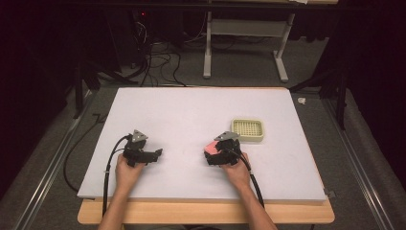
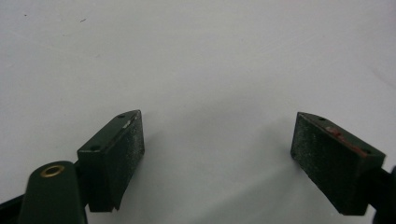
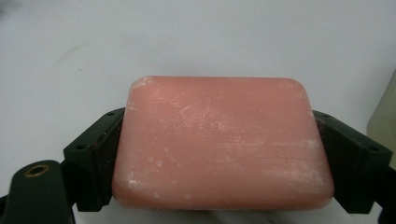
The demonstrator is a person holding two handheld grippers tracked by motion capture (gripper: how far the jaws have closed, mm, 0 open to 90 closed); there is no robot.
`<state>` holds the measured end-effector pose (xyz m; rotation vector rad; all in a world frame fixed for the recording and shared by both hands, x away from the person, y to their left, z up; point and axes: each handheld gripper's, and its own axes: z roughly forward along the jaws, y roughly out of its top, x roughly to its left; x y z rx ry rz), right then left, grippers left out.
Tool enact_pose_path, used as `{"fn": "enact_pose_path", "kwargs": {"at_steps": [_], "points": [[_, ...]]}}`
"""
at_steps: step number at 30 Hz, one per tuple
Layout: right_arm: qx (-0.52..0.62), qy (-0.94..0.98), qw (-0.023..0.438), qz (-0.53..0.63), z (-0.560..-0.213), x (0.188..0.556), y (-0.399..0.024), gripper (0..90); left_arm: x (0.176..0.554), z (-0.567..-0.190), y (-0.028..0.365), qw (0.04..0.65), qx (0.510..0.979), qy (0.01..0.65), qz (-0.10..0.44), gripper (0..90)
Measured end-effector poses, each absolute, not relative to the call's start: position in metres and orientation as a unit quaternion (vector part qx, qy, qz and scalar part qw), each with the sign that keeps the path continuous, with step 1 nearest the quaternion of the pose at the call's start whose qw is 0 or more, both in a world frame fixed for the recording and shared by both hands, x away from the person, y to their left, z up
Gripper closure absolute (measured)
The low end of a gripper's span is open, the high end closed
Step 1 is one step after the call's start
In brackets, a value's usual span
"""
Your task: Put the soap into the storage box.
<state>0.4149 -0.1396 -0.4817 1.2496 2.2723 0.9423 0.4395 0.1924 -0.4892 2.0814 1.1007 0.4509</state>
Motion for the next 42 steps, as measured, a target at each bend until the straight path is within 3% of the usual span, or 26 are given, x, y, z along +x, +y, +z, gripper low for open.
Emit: {"fn": "enact_pose_path", "kwargs": {"at_steps": [21,42], "points": [[0.459,0.794,0.178,0.357,-0.461,0.403,-0.160,13.6,0.439,-0.489,0.192,0.363,0.809,0.428,0.176,18.0],[0.474,0.774,0.193,0.373,-0.445,0.392,-0.197,13.5,0.440,-0.489,0.193,0.365,0.808,0.429,0.175,18.3]]}}
